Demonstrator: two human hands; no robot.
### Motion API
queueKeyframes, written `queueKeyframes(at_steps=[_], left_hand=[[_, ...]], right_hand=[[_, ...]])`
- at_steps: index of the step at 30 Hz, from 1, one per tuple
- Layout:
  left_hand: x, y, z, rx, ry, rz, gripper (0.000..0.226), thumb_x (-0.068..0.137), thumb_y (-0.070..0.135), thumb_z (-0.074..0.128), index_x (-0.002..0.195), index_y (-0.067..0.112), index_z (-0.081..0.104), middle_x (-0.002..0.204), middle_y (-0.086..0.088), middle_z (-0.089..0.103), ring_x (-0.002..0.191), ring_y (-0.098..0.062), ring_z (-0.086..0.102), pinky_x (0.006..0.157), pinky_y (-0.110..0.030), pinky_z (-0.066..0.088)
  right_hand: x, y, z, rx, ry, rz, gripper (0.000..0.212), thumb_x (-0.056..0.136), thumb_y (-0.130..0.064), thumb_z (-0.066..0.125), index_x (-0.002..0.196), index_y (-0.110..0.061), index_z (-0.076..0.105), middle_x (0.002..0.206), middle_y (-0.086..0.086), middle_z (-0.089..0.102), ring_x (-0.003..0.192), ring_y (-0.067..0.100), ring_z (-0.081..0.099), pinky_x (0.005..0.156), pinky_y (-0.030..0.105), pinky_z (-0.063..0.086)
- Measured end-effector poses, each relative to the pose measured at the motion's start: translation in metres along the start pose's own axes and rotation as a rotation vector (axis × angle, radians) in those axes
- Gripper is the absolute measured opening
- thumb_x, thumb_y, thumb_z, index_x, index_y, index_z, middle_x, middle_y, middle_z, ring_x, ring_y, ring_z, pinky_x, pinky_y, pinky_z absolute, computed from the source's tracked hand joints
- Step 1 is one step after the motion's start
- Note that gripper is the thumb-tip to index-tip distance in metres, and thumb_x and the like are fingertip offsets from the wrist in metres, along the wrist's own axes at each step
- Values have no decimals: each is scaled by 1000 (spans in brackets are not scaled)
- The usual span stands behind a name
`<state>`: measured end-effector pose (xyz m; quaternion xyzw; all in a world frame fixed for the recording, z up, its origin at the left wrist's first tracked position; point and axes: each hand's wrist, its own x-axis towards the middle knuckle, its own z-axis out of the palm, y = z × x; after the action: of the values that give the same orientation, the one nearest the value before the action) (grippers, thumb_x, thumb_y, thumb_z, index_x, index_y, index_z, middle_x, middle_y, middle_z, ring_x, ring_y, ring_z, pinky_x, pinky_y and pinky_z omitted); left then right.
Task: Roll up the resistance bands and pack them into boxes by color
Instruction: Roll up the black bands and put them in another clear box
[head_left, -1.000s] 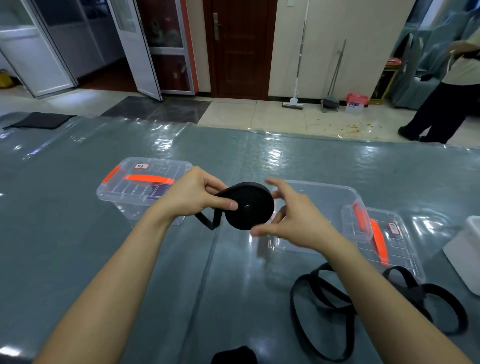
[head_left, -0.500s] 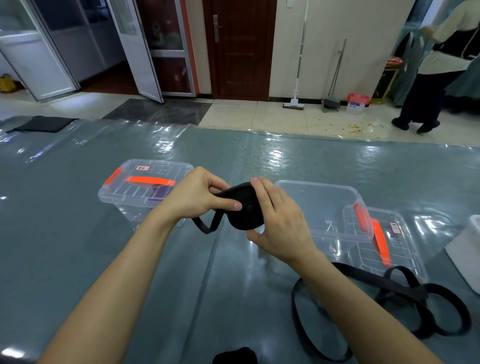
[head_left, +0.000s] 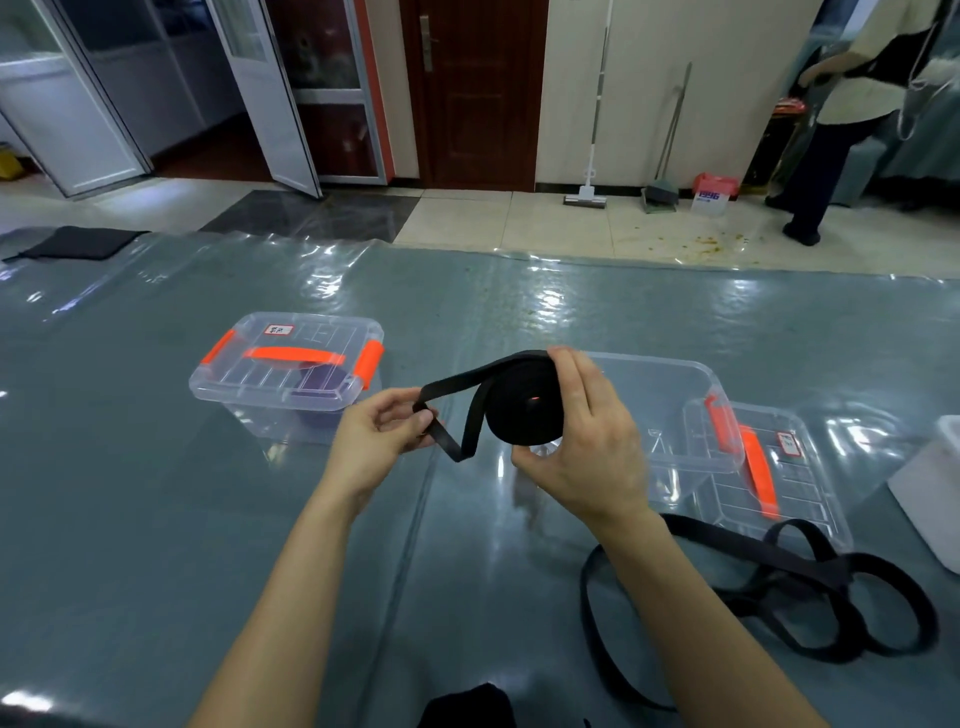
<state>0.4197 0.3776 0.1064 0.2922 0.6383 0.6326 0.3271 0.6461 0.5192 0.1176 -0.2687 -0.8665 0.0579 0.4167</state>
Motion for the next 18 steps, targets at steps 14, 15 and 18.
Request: queueKeyframes(at_steps=[14, 15, 18], left_hand=[[-23, -26, -50, -326, -378, -82, 58, 82, 18, 95, 134, 8, 73, 128, -31, 73, 124, -47, 72, 113, -47, 55], [-24, -25, -55, -286, -424, -73, 61, 81, 19, 96, 136, 10, 72, 132, -31, 71, 127, -48, 69, 116, -48, 52], [-28, -18, -65, -242, -510, -81, 60, 81, 16, 96, 136, 13, 74, 135, -35, 69, 130, -50, 67, 117, -48, 51]], right_hand=[[-25, 17, -6, -21, -38, 98, 102, 68, -36, 88, 156, -11, 44, 148, 3, 52, 118, 25, 59, 96, 37, 56], [-25, 16, -7, -24, -39, 94, 102, 67, -36, 88, 156, -11, 44, 148, 3, 52, 117, 24, 59, 95, 36, 56], [-25, 15, -6, -28, -33, 82, 103, 65, -36, 90, 155, -11, 45, 148, 3, 52, 119, 23, 59, 96, 35, 54]])
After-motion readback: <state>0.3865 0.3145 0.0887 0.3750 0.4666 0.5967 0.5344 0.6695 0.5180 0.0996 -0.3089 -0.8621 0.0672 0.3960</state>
